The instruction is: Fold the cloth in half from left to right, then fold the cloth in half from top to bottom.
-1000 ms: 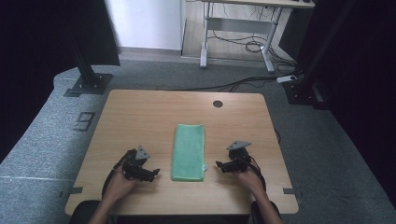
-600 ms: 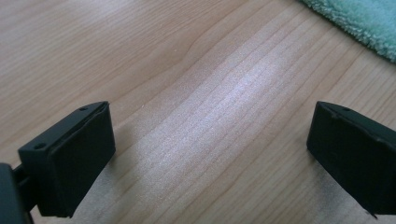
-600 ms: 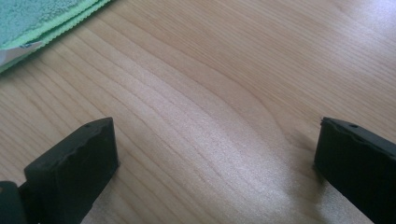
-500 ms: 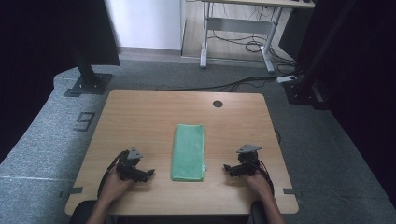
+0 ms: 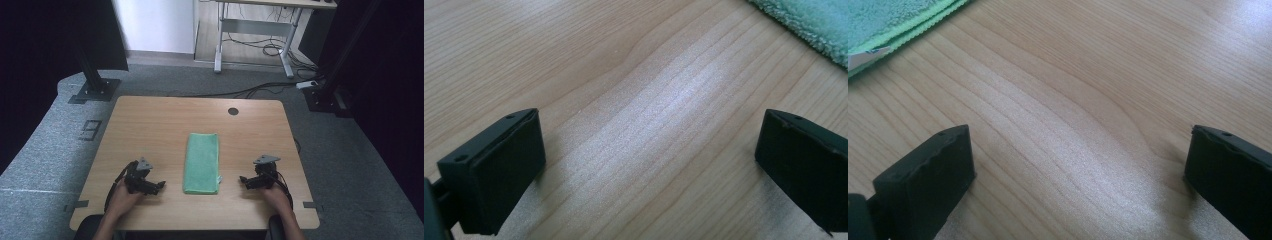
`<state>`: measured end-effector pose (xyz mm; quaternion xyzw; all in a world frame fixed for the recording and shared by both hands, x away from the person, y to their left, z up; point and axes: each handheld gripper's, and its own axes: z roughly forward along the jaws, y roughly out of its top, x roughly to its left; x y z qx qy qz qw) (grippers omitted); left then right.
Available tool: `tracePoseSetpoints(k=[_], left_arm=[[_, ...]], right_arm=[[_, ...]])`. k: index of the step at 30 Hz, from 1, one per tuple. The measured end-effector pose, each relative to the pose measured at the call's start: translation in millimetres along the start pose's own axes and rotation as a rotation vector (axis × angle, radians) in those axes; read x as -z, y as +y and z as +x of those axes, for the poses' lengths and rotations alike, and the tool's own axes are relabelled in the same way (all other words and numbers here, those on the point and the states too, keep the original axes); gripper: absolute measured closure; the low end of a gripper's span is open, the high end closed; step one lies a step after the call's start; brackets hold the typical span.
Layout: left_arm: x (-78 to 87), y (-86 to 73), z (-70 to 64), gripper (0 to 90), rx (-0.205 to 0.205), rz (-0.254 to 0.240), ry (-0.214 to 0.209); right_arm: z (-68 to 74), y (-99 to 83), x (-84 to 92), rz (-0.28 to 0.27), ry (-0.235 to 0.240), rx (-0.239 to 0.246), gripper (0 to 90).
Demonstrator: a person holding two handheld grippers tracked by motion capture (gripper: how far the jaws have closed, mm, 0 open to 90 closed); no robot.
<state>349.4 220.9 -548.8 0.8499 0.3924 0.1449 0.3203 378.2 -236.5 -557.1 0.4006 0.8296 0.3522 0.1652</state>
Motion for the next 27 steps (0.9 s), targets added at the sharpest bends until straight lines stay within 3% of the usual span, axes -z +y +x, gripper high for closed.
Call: tracePoseSetpoints(k=[10, 16, 19, 23, 27], left_arm=[[-0.4, 0.5, -0.6, 0.0, 0.011, 0.000, 0.010], [-1.5, 6.4, -0.4, 0.0, 0.021, 0.035, 0.019], [-1.7, 13.6, -0.8, 0.0, 0.016, 0.025, 0.029], [-0.8, 37.3, -3.6, 0.0, 0.019, -0.044, 0.013], [-7.4, 54.5, -7.6, 0.0, 0.011, -0.060, 0.005]], right_arm=[[0.2, 0.0, 0.1, 0.000, -0.001, -0.002, 0.0], [0.1, 0.0, 0.1, 0.000, -0.001, -0.001, 0.0], [0.1, 0.0, 0.1, 0.000, -0.001, -0.002, 0.0], [0.1, 0.0, 0.1, 0.000, -0.001, -0.002, 0.0], [0.1, 0.0, 0.1, 0.000, -0.001, -0.002, 0.0]])
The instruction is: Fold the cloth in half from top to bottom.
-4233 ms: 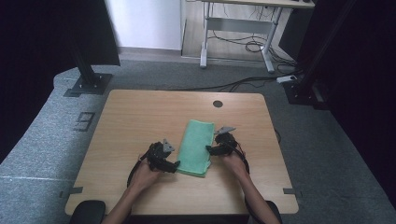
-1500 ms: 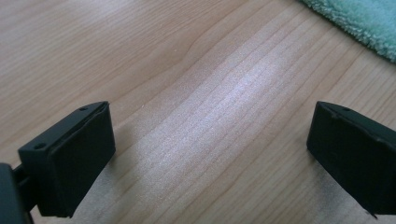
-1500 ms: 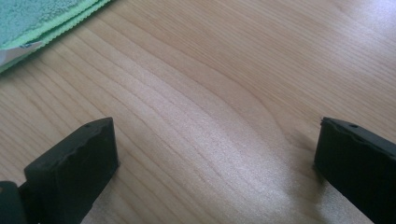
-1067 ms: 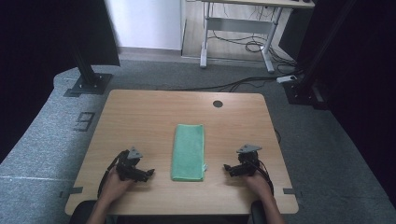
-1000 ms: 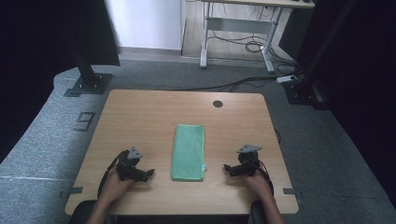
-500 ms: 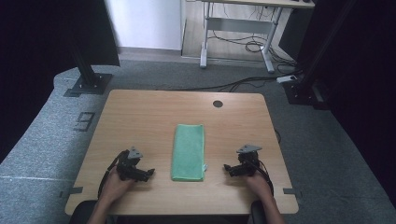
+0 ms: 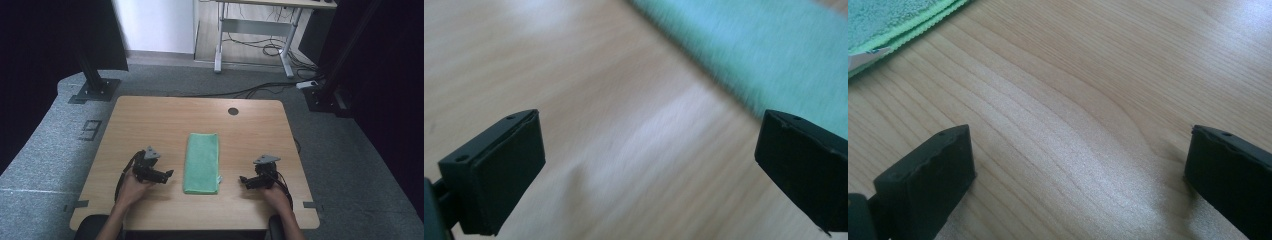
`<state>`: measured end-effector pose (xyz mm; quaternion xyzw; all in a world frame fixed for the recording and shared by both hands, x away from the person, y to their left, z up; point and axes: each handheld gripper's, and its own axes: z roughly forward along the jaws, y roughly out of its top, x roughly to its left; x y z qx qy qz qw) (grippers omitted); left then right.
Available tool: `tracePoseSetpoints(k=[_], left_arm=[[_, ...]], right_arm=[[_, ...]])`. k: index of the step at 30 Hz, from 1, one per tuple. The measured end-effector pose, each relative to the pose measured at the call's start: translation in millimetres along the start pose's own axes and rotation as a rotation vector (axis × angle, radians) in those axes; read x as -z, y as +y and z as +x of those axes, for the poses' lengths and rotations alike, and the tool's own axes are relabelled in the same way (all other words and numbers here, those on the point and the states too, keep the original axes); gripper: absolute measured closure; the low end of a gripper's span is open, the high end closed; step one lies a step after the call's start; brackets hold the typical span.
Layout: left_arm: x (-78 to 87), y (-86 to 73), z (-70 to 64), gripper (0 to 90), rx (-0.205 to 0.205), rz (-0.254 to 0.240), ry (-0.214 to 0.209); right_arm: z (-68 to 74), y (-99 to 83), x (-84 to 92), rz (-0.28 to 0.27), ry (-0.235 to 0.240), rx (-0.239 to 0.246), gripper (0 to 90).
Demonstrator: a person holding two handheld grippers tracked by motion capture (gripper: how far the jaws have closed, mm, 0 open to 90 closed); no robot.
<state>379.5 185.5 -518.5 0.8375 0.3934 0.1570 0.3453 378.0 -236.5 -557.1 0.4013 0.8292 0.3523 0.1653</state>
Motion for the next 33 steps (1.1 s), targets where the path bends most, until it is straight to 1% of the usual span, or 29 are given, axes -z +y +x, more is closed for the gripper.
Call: tracePoseSetpoints(k=[3, 6, 10, 11, 13, 14, 15, 19, 21, 23, 25, 26, 28, 30, 32, 33], left_arm=[[-12.0, 13.8, -5.6, 0.0, -0.014, 0.004, -0.008], [-24.2, 23.8, -10.7, 0.0, -0.023, 0.008, -0.015], [-34.8, 33.0, -10.8, 0.0, -0.023, 0.002, -0.009], [-40.2, 36.5, -9.3, 0.0, -0.019, 0.003, -0.009], [-42.9, 37.7, -8.5, 0.0, -0.018, 0.008, -0.012], [-48.9, 38.8, -7.6, 0.0, -0.020, 0.018, -0.002], [-48.9, 38.8, -7.6, 0.0, -0.020, 0.018, -0.002], [-61.0, 36.7, -4.4, 0.0, -0.018, 0.047, 0.015], [-66.0, 34.3, -3.3, 0.0, -0.009, 0.052, 0.013], [-70.3, 31.1, -3.9, 0.0, -0.012, 0.060, 0.008], [-70.9, 29.4, -3.1, 0.0, -0.003, 0.049, 0.002], [-70.7, 28.9, -3.8, 0.0, -0.012, 0.044, 0.005], [-70.7, 28.5, -4.1, 0.0, -0.015, 0.041, 0.006], [-70.8, 28.6, -3.2, 0.0, -0.009, 0.046, 0.000], [-71.1, 28.4, -2.8, 0.0, 0.008, 0.049, -0.004], [-70.9, 28.3, -3.2, 0.0, 0.008, 0.048, -0.001]], right_arm=[[0.0, 0.0, 0.0, 0.000, 0.000, 0.000, 0.0], [0.0, 0.0, 0.0, 0.000, 0.000, 0.000, 0.0], [0.0, 0.0, 0.0, 0.000, 0.000, 0.000, 0.0], [0.0, 0.0, 0.0, 0.000, 0.000, 0.000, 0.0], [0.0, 0.0, 0.0, 0.000, 0.000, 0.000, 0.0], [0.0, 0.0, 0.0, 0.000, 0.000, 0.000, 0.0], [0.0, 0.0, 0.0, 0.000, 0.000, 0.000, 0.0], [0.0, 0.0, 0.0, 0.000, 0.000, 0.000, 0.0], [0.2, 0.0, 0.0, 0.001, -0.002, -0.001, 0.0], [0.5, 0.1, 0.0, 0.001, -0.005, -0.003, 0.0], [0.7, 0.2, -0.1, 0.001, -0.005, -0.004, 0.0], [0.7, 0.2, -0.1, 0.001, -0.005, -0.004, 0.0], [0.7, 0.2, -0.1, 0.001, -0.005, -0.005, 0.0], [0.8, 0.1, -0.1, 0.001, -0.006, -0.005, 0.0], [0.8, 0.2, -0.1, 0.001, -0.006, -0.005, 0.0], [0.7, 0.2, -0.2, 0.001, -0.005, -0.004, 0.0]])
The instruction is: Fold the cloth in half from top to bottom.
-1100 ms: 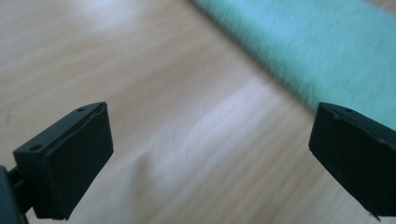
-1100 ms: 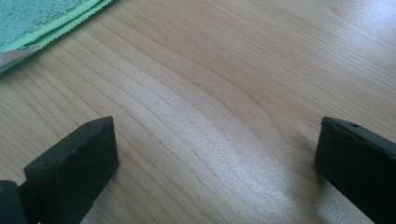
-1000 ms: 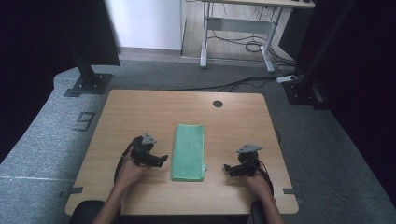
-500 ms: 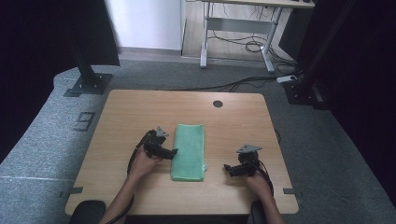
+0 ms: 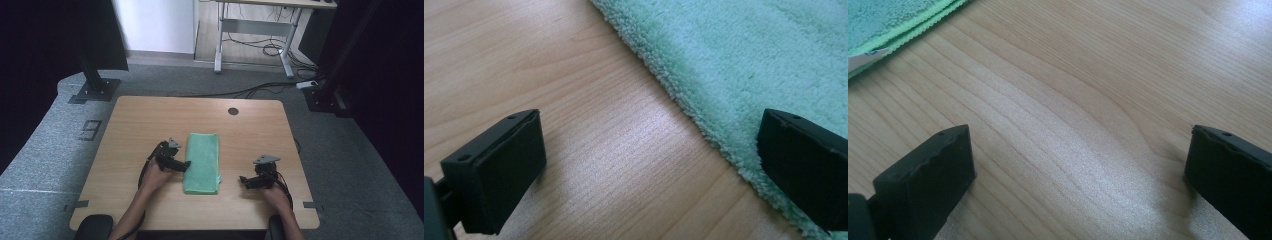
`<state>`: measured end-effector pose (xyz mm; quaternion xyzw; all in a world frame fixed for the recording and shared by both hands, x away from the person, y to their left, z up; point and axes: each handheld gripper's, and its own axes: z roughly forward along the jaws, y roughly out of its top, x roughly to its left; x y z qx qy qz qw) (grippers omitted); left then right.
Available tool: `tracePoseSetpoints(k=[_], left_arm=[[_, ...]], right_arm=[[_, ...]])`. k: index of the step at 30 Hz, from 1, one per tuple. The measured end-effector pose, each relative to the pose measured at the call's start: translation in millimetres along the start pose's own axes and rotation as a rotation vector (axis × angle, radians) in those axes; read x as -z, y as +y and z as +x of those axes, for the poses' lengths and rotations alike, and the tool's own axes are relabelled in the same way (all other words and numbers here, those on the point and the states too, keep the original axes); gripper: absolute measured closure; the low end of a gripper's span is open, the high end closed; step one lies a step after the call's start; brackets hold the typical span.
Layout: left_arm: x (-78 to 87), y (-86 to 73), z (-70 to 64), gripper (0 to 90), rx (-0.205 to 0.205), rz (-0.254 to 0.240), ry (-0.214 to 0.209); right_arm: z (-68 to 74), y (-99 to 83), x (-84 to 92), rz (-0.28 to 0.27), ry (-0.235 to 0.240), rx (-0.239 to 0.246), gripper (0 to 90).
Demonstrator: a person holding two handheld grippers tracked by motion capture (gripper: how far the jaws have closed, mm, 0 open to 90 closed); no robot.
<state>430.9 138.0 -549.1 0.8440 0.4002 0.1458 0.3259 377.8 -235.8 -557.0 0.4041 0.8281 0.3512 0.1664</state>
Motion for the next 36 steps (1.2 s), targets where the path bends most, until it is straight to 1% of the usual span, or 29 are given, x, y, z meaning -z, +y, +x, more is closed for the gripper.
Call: tracePoseSetpoints(k=[3, 5, 6, 7, 10, 13, 15, 16, 19, 21, 22, 23, 24, 28, 34, 36], left_arm=[[0.1, -0.2, -0.2, 0.2, 0.005, 0.001, 0.001], [0.1, -0.2, -0.3, 0.2, 0.006, 0.000, 0.002], [0.1, -0.2, -0.2, 0.2, 0.007, 0.001, 0.002], [0.0, -0.2, -0.1, 0.1, 0.007, 0.001, 0.002], [0.0, -0.2, -0.1, 0.1, 0.008, 0.001, 0.002], [0.0, -0.2, -0.2, 0.1, 0.008, 0.000, 0.002], [0.0, -0.2, -0.2, 0.1, 0.008, 0.000, 0.002], [-0.1, -0.2, -0.3, 0.1, 0.009, -0.001, 0.002], [-0.1, -0.2, -0.2, 0.1, 0.009, 0.000, 0.002], [0.0, -0.2, -0.2, 0.2, 0.007, 0.000, 0.003], [0.0, -0.2, -0.2, 0.2, 0.007, 0.000, 0.003], [0.0, -0.3, -0.3, 0.2, 0.008, 0.000, 0.003], [0.0, -0.3, -0.3, 0.2, 0.008, 0.000, 0.003], [0.1, -0.4, -0.6, 0.5, 0.009, -0.002, 0.004], [0.3, -0.4, -0.6, 0.6, 0.008, -0.001, 0.004], [0.3, -0.4, -0.6, 0.7, 0.008, -0.001, 0.004]], right_arm=[[-0.6, 0.5, -0.5, -0.001, 0.008, 0.006, 0.0], [-0.7, 1.7, -0.2, 0.010, 0.006, 0.004, 0.9], [-0.7, 2.6, 0.1, 0.014, 0.006, 0.001, 2.6], [-1.7, 4.8, 0.5, 0.015, 0.008, 0.001, 7.1], [-2.5, 7.7, 0.3, 0.018, 0.018, -0.011, 9.3], [-2.3, 13.0, -0.7, 0.020, 0.033, -0.010, 9.8], [-1.7, 19.5, -1.3, 0.009, 0.046, -0.006, 10.2], [-1.7, 19.5, -1.3, 0.009, 0.046, -0.006, 10.2], [-1.0, 27.4, -2.3, -0.001, 0.056, -0.004, 10.3], [-0.9, 36.0, -6.0, -0.009, 0.068, 0.005, 10.4], [-0.9, 36.0, -6.0, -0.009, 0.068, 0.005, 10.4], [-0.6, 41.8, -9.4, -0.015, 0.080, 0.011, 10.9], [-0.6, 41.8, -9.4, -0.015, 0.080, 0.011, 10.9], [2.8, 53.7, -17.5, -0.021, 0.100, 0.023, 11.9], [6.2, 71.8, -30.7, -0.025, 0.105, 0.036, 13.7], [5.6, 80.2, -37.9, -0.029, 0.105, 0.033, 16.0]])
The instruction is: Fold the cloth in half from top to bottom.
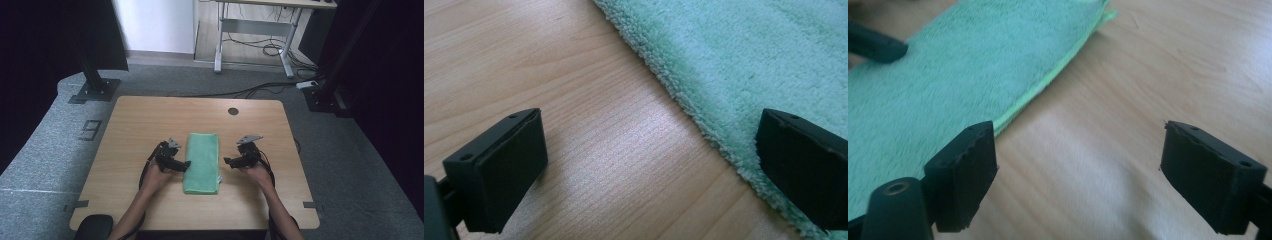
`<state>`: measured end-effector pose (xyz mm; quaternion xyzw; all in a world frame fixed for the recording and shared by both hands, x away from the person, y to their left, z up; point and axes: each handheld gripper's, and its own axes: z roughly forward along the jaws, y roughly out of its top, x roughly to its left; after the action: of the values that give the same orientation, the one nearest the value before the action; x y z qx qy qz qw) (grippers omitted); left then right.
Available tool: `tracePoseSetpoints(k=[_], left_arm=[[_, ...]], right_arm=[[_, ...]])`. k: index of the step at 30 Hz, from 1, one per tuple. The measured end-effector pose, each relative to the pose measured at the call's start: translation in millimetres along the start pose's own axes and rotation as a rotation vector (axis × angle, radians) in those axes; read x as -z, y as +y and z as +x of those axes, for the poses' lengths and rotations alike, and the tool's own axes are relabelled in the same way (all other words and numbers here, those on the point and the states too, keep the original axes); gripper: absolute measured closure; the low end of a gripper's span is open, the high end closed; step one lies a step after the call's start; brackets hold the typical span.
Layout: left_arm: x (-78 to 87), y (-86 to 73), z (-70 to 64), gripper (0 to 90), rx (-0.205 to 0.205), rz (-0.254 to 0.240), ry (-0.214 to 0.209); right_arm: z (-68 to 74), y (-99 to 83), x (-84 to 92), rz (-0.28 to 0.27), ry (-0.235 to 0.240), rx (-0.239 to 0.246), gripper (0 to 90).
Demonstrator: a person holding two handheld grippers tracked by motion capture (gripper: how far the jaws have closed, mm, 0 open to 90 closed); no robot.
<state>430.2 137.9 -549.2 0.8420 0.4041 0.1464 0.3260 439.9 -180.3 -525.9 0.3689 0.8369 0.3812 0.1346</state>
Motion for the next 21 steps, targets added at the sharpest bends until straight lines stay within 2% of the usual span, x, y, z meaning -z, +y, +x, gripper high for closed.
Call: tracePoseSetpoints(k=[11, 15, 21], left_arm=[[0.1, -0.1, -0.1, 1.1, -0.001, -0.001, -0.001], [0.1, -0.1, -0.1, 1.1, -0.001, 0.000, 0.000], [0.1, -0.1, -0.1, 1.1, -0.001, -0.001, -0.001]], right_arm=[[-6.1, 26.8, -21.0, 0.000, -0.003, 0.003, 30.4], [-10.6, 38.5, -30.7, 0.010, 0.000, 0.007, 41.0], [-15.3, 47.3, -41.3, 0.017, -0.004, 0.010, 46.0]])
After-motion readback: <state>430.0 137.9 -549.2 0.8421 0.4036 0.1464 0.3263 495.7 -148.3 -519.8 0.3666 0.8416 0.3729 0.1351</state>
